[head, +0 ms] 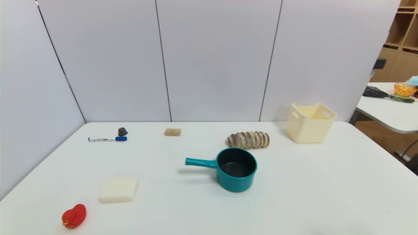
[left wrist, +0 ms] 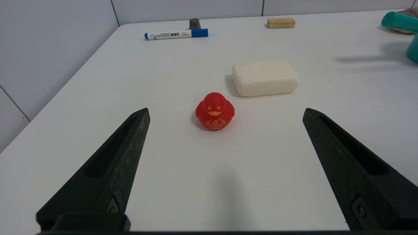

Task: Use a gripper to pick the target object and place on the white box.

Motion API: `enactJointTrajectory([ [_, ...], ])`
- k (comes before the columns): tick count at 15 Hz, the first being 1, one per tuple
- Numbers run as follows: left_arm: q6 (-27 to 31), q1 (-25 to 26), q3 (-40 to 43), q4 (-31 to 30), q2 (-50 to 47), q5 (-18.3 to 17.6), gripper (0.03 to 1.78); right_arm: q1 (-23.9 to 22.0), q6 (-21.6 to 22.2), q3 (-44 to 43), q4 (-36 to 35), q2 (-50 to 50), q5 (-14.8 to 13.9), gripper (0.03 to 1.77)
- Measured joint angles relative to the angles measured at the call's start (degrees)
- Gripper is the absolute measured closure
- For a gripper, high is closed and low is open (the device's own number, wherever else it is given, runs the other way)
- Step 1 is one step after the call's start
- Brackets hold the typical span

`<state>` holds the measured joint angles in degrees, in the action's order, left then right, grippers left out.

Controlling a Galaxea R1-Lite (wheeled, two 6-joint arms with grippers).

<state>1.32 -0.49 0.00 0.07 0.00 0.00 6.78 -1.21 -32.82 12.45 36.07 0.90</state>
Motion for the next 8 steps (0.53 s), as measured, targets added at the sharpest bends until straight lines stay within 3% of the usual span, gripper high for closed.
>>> enactJointTrajectory([
  [4, 0.0, 0.0, 0.0, 0.0, 0.0, 0.0, 0.12, 6.6, -0.2, -18.1, 0.7, 24.3, 3.0, 0.10],
  [6, 0.0, 0.0, 0.0, 0.0, 0.0, 0.0, 0.12, 9.8, -1.2, -28.1, 0.9, 35.2, 6.6, 0.10],
  [8, 0.0, 0.0, 0.0, 0.0, 0.0, 0.0, 0.12, 12.4, -5.8, -35.2, 1.9, 43.9, 10.9, 0.10],
])
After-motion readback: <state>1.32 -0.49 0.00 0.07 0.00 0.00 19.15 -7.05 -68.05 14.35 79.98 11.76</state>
